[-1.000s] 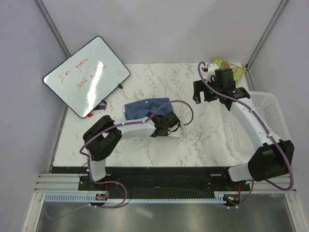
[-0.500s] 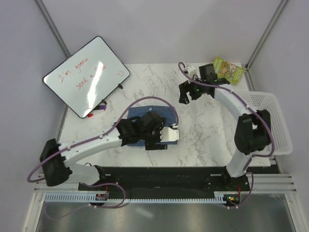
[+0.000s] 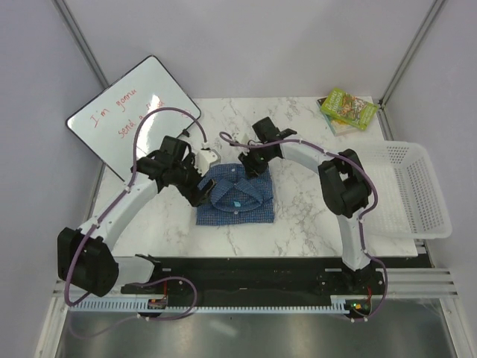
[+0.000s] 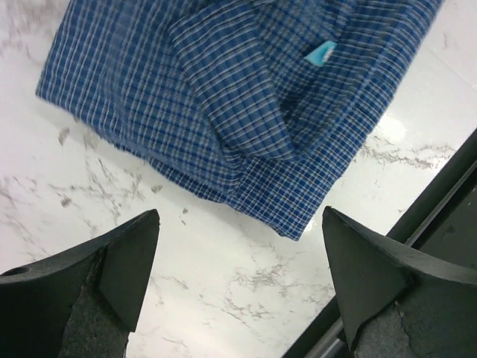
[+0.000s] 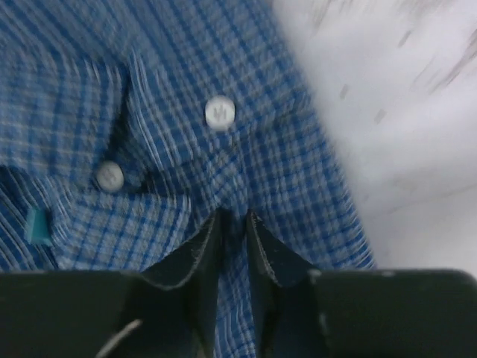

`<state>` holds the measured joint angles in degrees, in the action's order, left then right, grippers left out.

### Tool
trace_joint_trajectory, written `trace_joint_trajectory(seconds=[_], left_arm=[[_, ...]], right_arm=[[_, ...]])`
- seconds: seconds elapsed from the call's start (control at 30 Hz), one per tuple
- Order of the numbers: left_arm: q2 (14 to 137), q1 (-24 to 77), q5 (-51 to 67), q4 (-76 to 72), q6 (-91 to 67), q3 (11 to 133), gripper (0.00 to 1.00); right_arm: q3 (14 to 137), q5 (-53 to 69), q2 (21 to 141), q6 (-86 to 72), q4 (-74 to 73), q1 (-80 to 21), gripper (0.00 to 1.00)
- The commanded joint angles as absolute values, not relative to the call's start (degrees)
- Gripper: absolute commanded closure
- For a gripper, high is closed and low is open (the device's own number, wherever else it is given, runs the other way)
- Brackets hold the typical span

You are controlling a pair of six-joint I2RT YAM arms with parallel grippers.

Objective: Fold and stack the long sleeve shirts
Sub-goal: Fold the shirt

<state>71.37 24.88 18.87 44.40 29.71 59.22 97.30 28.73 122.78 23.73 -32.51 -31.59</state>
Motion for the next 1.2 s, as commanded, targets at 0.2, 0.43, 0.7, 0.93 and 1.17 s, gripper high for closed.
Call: trace_joint_trajectory(seconds=[0.2, 0.43, 0.7, 0.93, 1.17], left_arm=[[82.5, 16.5, 28.4, 46.7, 6.6, 64.4, 0.11], [89.3, 14.3, 26.1, 48.2, -2.1, 66.4, 0.26], [92.7, 14.1, 29.2, 47.0, -6.3, 59.1, 0.48], [102.4, 14.2, 30.1, 45.4, -4.2, 63.6, 0.67], [120.1, 16.6, 33.2, 46.2, -3.7, 93.9, 0.97]], right_arm=[[60.7, 44.8, 90.0, 12.5, -36.4, -35.3, 0.68], [69.0, 44.2, 85.4, 7.9, -28.5, -36.0, 0.66], [77.5, 38.0, 99.0, 21.9, -37.7, -22.4, 0.69], [73.1, 36.6, 97.3, 26.4, -39.7, -20.2, 0.68], [66.9, 36.6, 96.9, 27.7, -38.2, -20.2, 0.68]])
